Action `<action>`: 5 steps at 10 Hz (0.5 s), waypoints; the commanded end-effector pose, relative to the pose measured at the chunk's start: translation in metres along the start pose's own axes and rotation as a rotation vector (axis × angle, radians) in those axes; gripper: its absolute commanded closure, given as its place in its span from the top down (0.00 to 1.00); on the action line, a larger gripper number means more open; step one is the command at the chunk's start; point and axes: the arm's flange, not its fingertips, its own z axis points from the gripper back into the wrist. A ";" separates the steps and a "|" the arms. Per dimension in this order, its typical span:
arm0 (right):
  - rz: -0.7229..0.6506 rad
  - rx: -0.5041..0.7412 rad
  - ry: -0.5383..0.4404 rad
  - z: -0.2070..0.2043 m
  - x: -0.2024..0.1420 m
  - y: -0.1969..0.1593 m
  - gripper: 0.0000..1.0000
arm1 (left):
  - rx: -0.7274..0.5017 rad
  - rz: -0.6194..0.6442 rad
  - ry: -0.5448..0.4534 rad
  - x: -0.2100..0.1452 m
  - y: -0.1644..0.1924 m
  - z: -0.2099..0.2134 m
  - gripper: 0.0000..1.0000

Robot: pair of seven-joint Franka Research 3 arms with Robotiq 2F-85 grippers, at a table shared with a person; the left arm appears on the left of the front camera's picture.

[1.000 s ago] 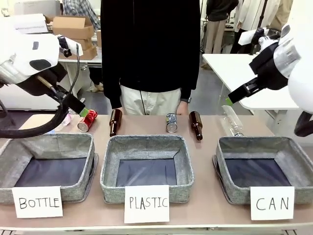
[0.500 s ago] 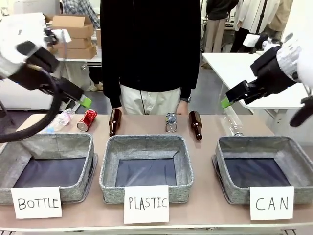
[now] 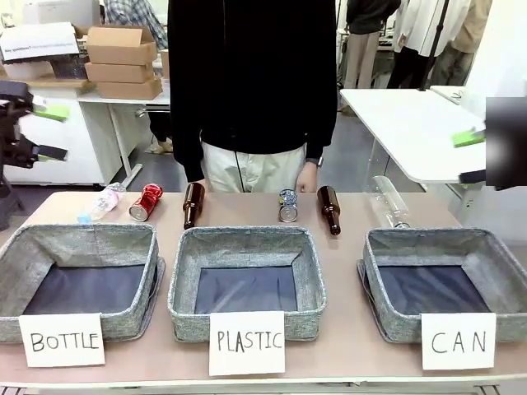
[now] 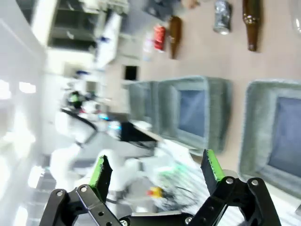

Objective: Sort the can waste into the basket.
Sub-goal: Pick up the can waste from the table and place it in the right Fabric basket.

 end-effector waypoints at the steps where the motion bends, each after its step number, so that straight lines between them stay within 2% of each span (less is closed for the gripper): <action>1: -0.310 0.309 -0.297 -0.006 -0.001 -0.011 1.00 | -0.193 0.203 -0.215 -0.030 0.021 -0.010 1.00; 2: -0.272 0.192 -0.319 -0.011 -0.003 -0.010 1.00 | -0.091 0.149 -0.193 -0.034 0.021 -0.012 1.00; 3: -0.116 0.105 -0.077 0.014 0.007 -0.010 1.00 | -0.097 0.121 -0.089 0.007 0.010 0.010 1.00; 5: -0.116 0.105 -0.077 0.014 0.007 -0.010 1.00 | -0.097 0.121 -0.089 0.007 0.010 0.010 1.00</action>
